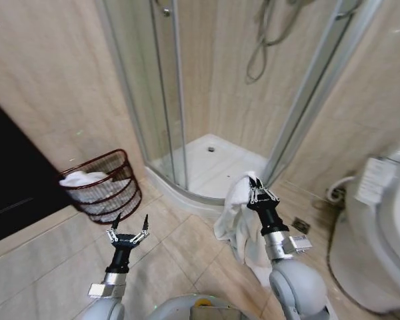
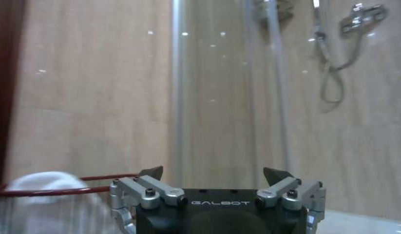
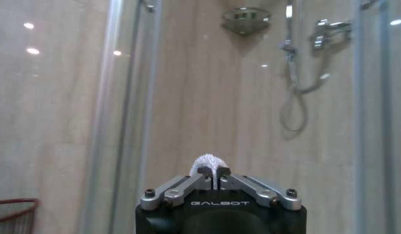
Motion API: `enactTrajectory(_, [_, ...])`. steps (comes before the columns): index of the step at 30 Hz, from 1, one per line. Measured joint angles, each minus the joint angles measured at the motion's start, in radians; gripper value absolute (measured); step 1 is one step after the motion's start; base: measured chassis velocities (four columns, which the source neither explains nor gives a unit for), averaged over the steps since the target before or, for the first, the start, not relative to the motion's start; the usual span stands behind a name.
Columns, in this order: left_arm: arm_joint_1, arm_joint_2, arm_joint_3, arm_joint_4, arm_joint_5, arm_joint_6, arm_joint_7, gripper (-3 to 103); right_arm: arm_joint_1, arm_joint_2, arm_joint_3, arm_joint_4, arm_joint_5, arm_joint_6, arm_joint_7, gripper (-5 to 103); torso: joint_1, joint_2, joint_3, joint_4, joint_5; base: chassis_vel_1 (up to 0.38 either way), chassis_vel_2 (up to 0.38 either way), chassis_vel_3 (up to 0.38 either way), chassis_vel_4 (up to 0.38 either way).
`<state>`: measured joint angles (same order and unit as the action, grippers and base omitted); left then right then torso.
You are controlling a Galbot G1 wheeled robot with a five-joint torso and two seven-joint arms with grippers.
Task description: Discard the used towel into the hamper.
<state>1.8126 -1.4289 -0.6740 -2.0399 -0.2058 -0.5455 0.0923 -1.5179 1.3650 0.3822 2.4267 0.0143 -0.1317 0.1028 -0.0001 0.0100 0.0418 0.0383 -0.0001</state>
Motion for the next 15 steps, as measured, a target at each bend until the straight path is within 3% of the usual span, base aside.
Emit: enactTrajectory(15, [-0.002, 0.007, 0.003, 0.018, -0.006, -0.011, -0.001, 100, 0.002, 0.007, -0.007, -0.018, -0.023, -0.002, -0.006, 2, 0.0, 0.0, 0.0, 0.0, 0.0, 0.121, 0.122, 0.13, 0.126])
